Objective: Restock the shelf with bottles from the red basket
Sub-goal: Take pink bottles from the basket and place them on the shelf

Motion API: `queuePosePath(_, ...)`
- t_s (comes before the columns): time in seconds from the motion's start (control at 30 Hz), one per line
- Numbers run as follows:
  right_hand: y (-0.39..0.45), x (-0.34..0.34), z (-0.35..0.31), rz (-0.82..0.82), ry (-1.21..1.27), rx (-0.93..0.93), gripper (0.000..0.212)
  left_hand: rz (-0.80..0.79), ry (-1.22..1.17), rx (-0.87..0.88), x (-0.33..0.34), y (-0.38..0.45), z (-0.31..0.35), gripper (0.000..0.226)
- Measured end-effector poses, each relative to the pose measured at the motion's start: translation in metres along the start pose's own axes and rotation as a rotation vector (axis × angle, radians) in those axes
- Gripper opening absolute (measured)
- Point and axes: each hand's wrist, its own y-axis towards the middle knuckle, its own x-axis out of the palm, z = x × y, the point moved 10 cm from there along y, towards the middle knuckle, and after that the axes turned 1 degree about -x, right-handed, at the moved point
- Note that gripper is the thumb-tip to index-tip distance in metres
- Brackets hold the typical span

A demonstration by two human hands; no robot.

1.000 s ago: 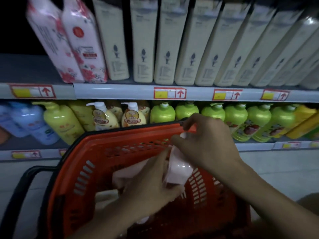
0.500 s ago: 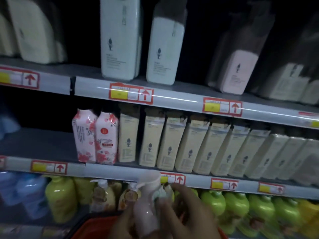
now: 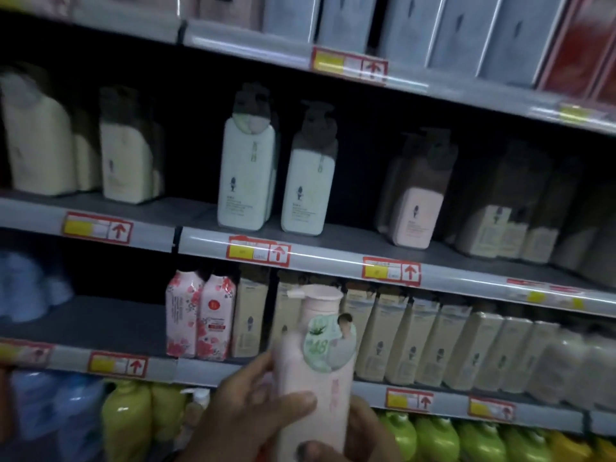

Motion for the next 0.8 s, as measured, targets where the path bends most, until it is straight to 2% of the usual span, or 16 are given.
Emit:
queuePosePath(0.07, 0.002, -0.019, -0.038, 0.138, -0.05, -0.064, 0.093, 0.011, 0.067, 0.087, 0.016, 0.003, 0.03, 0.076)
queuePosePath(0.13, -0.007, -0.024, -0.074, 0.147, -0.075, -0.16, 0.103, 0.053, 0.201, 0.214, 0.033, 0.011, 0.066, 0.066)
queuePosePath(0.27, -0.004, -0.05, -0.138, 0.292, -0.188, -0.303, 0.102, 0.08, 0.362, 0.353, 0.058, 0.018, 0.119, 0.062)
queuePosePath(0.3, -0.005, -0.054, -0.155, 0.312, -0.197, -0.368, 0.095, 0.078, 0.383, 0.384, 0.062, 0.019, 0.125, 0.061)
queuePosePath(0.37, -0.004, -0.056, -0.185, 0.341, -0.244, -0.415, 0.063, 0.117, 0.427, 0.439, 0.067, 0.021, 0.135, 0.058)
queuePosePath(0.43, 0.009, -0.061, -0.206, 0.356, -0.279, -0.45, 0.048, 0.191, 0.448, 0.491, 0.07, 0.027, 0.145, 0.052)
queuePosePath(0.5, 0.025, -0.064, -0.223, 0.368, -0.329, -0.482, 0.041, 0.238, 0.465, 0.546, 0.073, 0.041, 0.158, 0.046)
queuePosePath(0.7, 0.087, -0.075, -0.268, 0.368, -0.353, -0.478, 0.027, 0.281, 0.405, 0.564, 0.083, 0.117, 0.193, 0.041)
queuePosePath(0.8, 0.116, -0.083, -0.287, 0.377, -0.377, -0.489, 0.026, 0.325, 0.385, 0.601, 0.088, 0.15, 0.209, 0.042)
